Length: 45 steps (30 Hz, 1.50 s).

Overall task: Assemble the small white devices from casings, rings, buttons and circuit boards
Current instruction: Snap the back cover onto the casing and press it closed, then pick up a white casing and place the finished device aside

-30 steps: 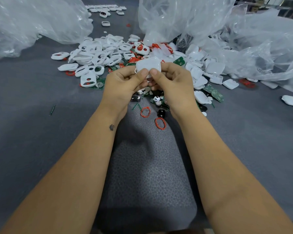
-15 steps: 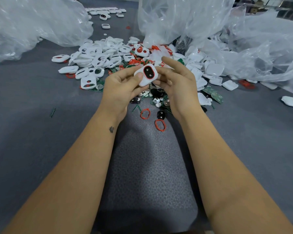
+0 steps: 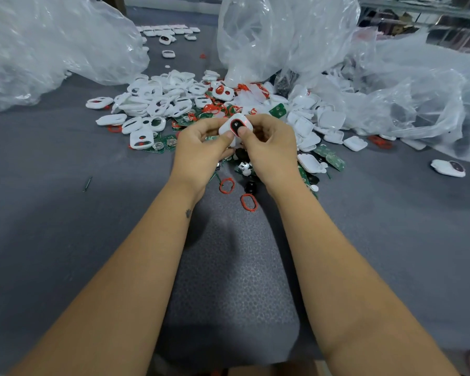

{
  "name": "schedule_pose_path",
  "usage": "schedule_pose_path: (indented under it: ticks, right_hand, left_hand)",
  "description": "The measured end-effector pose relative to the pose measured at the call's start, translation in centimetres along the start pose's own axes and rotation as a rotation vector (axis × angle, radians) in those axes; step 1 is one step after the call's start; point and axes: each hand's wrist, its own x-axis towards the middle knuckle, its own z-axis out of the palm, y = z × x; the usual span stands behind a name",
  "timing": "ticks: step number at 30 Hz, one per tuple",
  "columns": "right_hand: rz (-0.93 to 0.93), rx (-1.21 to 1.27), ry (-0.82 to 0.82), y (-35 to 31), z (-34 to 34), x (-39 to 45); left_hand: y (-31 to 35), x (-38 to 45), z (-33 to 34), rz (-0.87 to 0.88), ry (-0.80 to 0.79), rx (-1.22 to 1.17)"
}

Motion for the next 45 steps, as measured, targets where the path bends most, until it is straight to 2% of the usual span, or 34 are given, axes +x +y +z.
schedule_pose_path:
  ticks: [4,6,8,11,13,15,16,20,23,28,32,35,37,39,45]
  right_hand:
    - [0.026,0.043,0.011,-0.4,-1.3,-0.7]
    - [0.047,0.068,0.074,-0.5,-2.7,-0.8]
    - [0.097,0.088,0.201,-0.2,-5.0,-0.7]
    - [0.209,0.147,0.545,0.8,-9.4,0.0]
    - [0.366,0.154,0.75,1.6,-11.8,0.2]
    - [0.513,0.09,0.825,2.2,-12.8,-0.2]
    - [0.512,0.06,0.823,2.4,-12.8,-0.6]
    - [0.384,-0.146,0.698,2.3,-10.8,-1.4]
    - [0.309,-0.35,0.518,2.0,-9.1,-1.2]
    - [0.104,-0.575,0.244,1.5,-4.8,-0.3]
    - [-0.003,-0.45,0.004,0.8,-1.1,1.1]
    - [-0.048,-0.532,-0.098,1.2,0.7,2.6]
    - [-0.11,-0.674,-0.14,1.8,1.4,3.6]
    - [-0.152,-0.768,-0.153,2.2,1.5,4.4]
    - [-0.126,-0.709,-0.114,2.4,1.2,6.1]
  left_hand:
    - [0.3,-0.6,1.5,0.037,0.035,0.082]
    - [0.5,-0.9,2.6,0.05,0.033,0.138]
    - [0.7,-1.4,3.8,0.052,0.035,0.148]
    - [1.0,-2.3,5.6,0.04,0.017,0.12]
    - [1.0,-2.9,6.9,0.029,-0.008,0.096]
    - [0.9,-3.3,8.1,0.01,-0.02,0.069]
    - [0.8,-3.5,8.6,-0.007,-0.02,0.029]
    - [0.7,-3.5,9.0,-0.054,0.042,-0.162]
    - [0.8,-2.4,7.8,0.005,0.093,-0.163]
    - [0.6,0.0,3.7,0.133,0.277,0.165]
    - [0.0,1.6,0.2,0.142,0.408,0.506]
    - [-1.0,2.6,-0.5,0.104,0.229,0.912]
    - [-1.2,3.2,-0.1,0.053,0.114,1.088]
    - [-1.6,3.6,0.3,0.067,0.069,1.236]
    - [-2.0,3.6,0.2,0.13,0.142,1.16]
